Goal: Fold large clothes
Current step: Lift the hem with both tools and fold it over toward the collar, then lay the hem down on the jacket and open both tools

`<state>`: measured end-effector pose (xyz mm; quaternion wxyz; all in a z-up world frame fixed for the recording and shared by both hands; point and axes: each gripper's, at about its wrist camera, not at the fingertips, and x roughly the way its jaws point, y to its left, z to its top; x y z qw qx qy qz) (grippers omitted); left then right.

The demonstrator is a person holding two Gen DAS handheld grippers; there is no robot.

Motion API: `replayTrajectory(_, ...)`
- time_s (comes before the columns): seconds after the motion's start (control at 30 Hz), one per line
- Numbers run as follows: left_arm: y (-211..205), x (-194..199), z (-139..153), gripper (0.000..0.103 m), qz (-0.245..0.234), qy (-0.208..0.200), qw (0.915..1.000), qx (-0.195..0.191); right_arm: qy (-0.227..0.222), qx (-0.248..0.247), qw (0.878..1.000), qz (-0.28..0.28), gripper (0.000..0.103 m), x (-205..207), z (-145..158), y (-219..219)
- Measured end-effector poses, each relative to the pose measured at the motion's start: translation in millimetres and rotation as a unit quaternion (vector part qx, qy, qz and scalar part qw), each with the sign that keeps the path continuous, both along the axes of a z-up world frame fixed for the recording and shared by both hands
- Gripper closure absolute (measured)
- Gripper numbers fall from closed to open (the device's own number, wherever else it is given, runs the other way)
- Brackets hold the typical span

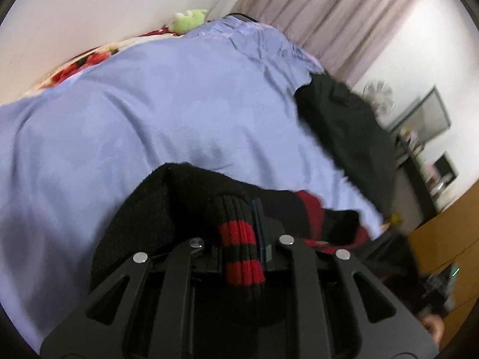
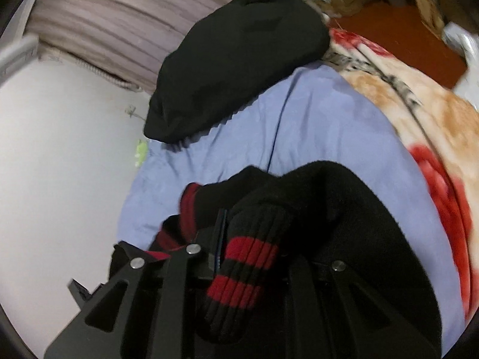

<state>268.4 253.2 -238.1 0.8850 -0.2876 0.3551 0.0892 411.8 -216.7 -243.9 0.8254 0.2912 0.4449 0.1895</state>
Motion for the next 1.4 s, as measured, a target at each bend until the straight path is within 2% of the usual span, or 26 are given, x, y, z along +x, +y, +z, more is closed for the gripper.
replayTrajectory(0.07,3,12,-23,0.084,-0.010,0.006,0.9998,0.017,-0.007,-0.019,1.000,0.004,0.088,15,-15,11)
replayTrajectory(0.13,11,20,-43,0.084,-0.005,0.005,1.0000,0.002,-0.007,-0.031,0.999,0.006,0.088,27,-34,18)
replayTrajectory(0.23,12,30,-58,0.084,-0.002,0.007,0.9999,0.007,0.000,-0.019,1.000,0.002,0.088,38,-61,18)
replayTrajectory(0.37,10,31,-58,0.084,-0.004,0.008,0.9998,0.016,0.015,0.010,1.000,0.008,0.086,42,-65,13)
replayTrajectory(0.47,7,25,-44,0.083,-0.014,0.004,0.9997,0.022,0.000,0.016,0.999,0.033,0.070,33,-37,14)
replayTrajectory(0.53,3,22,-30,0.080,-0.027,-0.001,0.9993,0.028,-0.023,0.016,0.998,0.061,0.041,17,-11,19)
replayTrajectory(0.57,0,21,-24,0.078,-0.033,-0.002,0.9990,0.030,-0.037,0.012,0.997,0.069,0.035,6,2,21)
replayTrajectory(0.6,-2,17,-15,0.071,-0.041,-0.004,0.9985,0.035,-0.051,0.010,0.996,0.076,0.028,-2,15,22)
replayTrajectory(0.67,-10,11,-2,0.055,-0.053,-0.010,0.9974,0.047,-0.082,-0.009,0.992,0.095,0.026,-33,44,26)
replayTrajectory(0.73,-22,-3,19,0.019,-0.052,-0.023,0.9950,0.082,-0.098,-0.027,0.989,0.106,0.026,-59,63,29)
replayTrajectory(0.8,-30,-17,36,0.015,-0.040,-0.040,0.9923,0.110,-0.110,-0.048,0.987,0.110,0.026,-90,75,30)
replayTrajectory(0.83,-36,-23,45,0.015,-0.042,-0.042,0.9914,0.116,-0.109,-0.056,0.986,0.114,0.026,-99,76,31)
replayTrajectory(0.97,-67,-45,62,0.015,-0.071,-0.027,0.9920,0.101,-0.113,-0.106,0.979,0.133,0.027,-135,73,46)
replayTrajectory(1.0,-78,-52,63,0.015,-0.081,-0.020,0.9914,0.101,-0.116,-0.113,0.977,0.136,0.035,-141,73,49)
replayTrajectory(1.03,-85,-58,63,0.015,-0.087,-0.014,0.9909,0.102,-0.113,-0.124,0.976,0.141,0.050,-146,71,56)
replayTrajectory(1.1,-104,-68,60,0.015,-0.103,-0.004,0.9895,0.101,-0.105,-0.140,0.973,0.152,0.064,-149,66,64)
replayTrajectory(1.23,-143,-79,47,0.018,-0.144,0.015,0.9823,0.119,-0.104,-0.164,0.966,0.169,0.076,-156,56,74)
replayTrajectory(1.27,-151,-79,45,0.025,-0.158,0.017,0.9790,0.127,-0.103,-0.166,0.966,0.171,0.076,-155,53,76)
replayTrajectory(1.3,-159,-78,40,0.048,-0.178,0.022,0.9739,0.139,-0.100,-0.168,0.965,0.174,0.076,-152,49,78)
replayTrajectory(1.33,-162,-76,36,0.065,-0.184,0.030,0.9709,0.151,-0.096,-0.171,0.965,0.177,0.077,-152,46,80)
replayTrajectory(1.4,-162,-74,29,0.069,-0.181,0.039,0.9693,0.161,-0.085,-0.175,0.963,0.186,0.079,-148,39,85)
